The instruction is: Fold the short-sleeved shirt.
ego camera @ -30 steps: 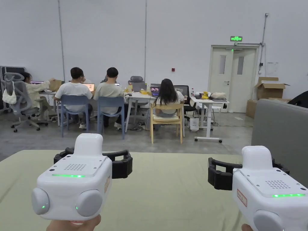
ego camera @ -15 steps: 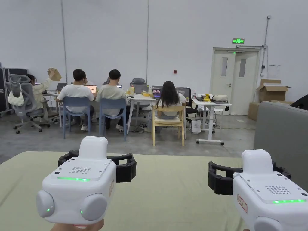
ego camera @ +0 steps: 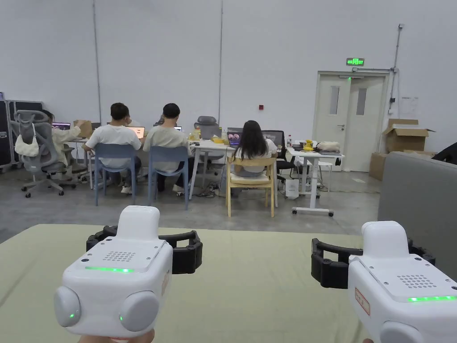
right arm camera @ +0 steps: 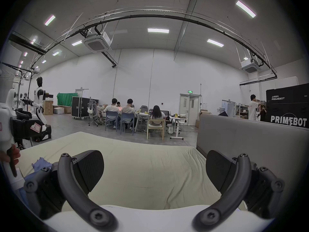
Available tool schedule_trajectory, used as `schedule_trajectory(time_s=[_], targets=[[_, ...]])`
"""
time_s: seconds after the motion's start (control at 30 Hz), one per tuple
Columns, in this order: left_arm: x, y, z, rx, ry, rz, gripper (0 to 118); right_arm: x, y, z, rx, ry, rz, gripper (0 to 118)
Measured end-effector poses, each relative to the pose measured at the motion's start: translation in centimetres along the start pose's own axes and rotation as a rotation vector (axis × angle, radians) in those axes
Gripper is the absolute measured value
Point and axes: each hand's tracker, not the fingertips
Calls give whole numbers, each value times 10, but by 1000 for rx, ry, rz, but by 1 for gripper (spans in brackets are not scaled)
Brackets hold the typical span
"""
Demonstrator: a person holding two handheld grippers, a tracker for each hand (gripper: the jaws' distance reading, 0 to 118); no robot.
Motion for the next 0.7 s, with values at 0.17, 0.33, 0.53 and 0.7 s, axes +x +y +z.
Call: schedule_trajectory(time_s=[0.17,0.33,0.53,0.7], targets=[[1,0,0,-9,-12,0,118,1,0,2,4,6,-8,118],[0,3,2,-8,-37,-21,118,4,1,0,7,6,-35,118],[-5,2,5,21,-98,6,4,10,-9,8,16,3,-65,81],[-3,-4,2,-9,-73,-17,0,17,-18,11,-33,26,-136,3]])
